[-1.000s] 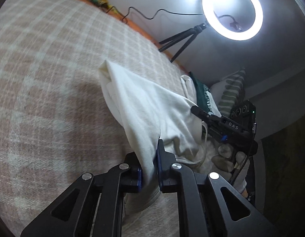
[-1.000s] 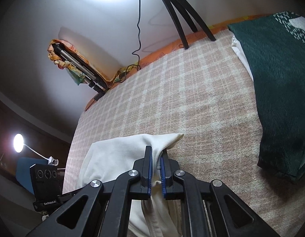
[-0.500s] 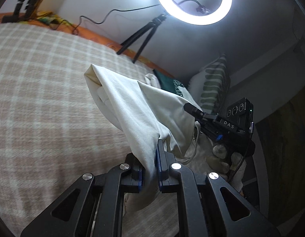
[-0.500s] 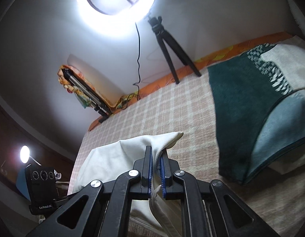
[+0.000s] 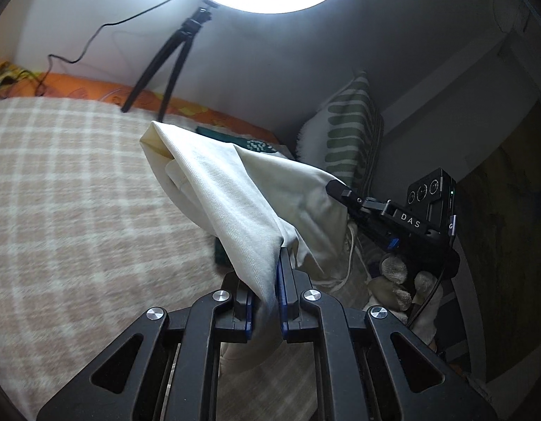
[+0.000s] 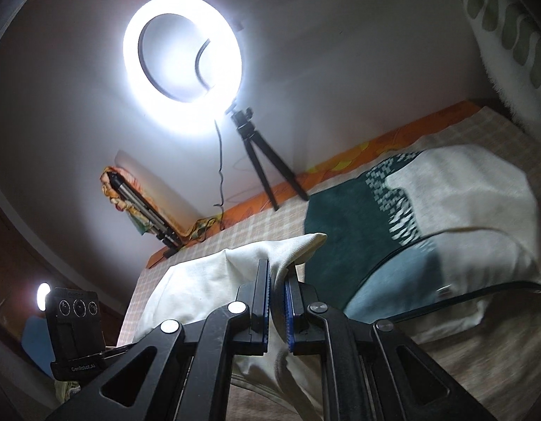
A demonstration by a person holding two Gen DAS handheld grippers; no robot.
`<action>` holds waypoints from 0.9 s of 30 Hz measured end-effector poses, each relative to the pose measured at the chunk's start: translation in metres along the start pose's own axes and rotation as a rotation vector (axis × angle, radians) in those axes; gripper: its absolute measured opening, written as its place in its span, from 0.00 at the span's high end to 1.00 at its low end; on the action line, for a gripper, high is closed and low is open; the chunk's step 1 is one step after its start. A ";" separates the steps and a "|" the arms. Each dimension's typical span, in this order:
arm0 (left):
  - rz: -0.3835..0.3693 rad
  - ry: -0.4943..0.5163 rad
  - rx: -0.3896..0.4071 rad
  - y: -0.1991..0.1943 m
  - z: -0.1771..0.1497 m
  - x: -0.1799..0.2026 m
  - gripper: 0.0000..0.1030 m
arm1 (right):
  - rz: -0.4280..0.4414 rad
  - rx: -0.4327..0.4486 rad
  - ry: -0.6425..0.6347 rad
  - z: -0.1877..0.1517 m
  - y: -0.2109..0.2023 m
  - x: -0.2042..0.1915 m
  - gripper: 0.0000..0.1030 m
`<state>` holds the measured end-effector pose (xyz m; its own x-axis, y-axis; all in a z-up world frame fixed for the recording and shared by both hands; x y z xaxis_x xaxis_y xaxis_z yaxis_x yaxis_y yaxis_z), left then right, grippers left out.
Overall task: Fold small clothes
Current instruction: 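Lift the folded camisole with both tools and carry it onto the dark green clothes, then open both tools to release the camisole and pull them back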
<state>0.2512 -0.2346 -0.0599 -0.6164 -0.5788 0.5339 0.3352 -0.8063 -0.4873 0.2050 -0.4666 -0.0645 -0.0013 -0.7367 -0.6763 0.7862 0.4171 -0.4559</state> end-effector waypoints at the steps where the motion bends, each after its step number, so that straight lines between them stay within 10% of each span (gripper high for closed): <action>1: -0.003 0.006 -0.002 0.004 0.002 0.002 0.91 | -0.007 0.007 0.001 0.005 -0.002 0.003 0.95; 27: 0.059 0.115 -0.060 0.130 0.053 0.008 0.91 | -0.148 0.078 0.016 0.121 0.023 0.099 0.95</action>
<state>0.3278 -0.3501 -0.0822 -0.6757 -0.6044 0.4219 0.3319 -0.7606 -0.5580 0.2978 -0.5945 -0.0719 -0.1295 -0.7783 -0.6144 0.8222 0.2621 -0.5053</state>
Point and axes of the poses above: each gripper's, at about its wrist camera, not at the fingertips, and y roughly the way its jaws point, x to its right, z to its top, the point moved 5 cm from there along y, roughly the way its jaws point, and after that the axes turned 13 degrees about y, right-handed, at the moved point
